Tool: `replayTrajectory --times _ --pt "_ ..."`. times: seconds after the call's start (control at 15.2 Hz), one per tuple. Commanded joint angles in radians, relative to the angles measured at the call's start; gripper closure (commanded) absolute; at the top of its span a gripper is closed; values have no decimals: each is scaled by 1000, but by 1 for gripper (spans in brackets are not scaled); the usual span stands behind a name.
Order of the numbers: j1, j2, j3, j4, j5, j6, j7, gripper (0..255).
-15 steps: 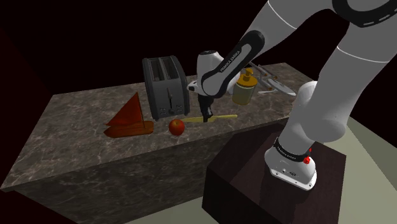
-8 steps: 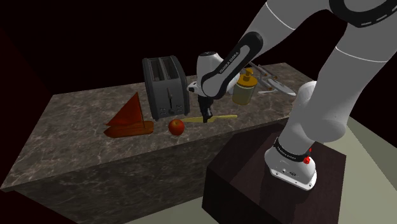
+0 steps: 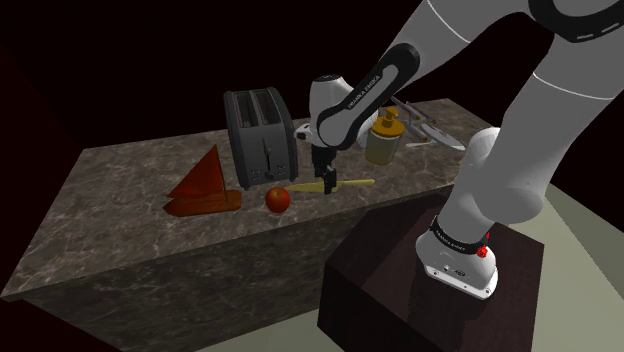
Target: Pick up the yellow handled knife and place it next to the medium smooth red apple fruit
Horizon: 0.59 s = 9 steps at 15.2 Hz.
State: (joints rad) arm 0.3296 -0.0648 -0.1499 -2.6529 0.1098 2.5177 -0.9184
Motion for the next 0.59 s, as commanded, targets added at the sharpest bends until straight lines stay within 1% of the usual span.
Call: replayTrajectory --times 0.0,0.07,0.53 --pt "-4 -59 0 14 -24 -73 21 0" --pt "-7 -83 0 22 -33 -104 27 0" --pt "-7 -83 1 22 -33 -104 27 0"
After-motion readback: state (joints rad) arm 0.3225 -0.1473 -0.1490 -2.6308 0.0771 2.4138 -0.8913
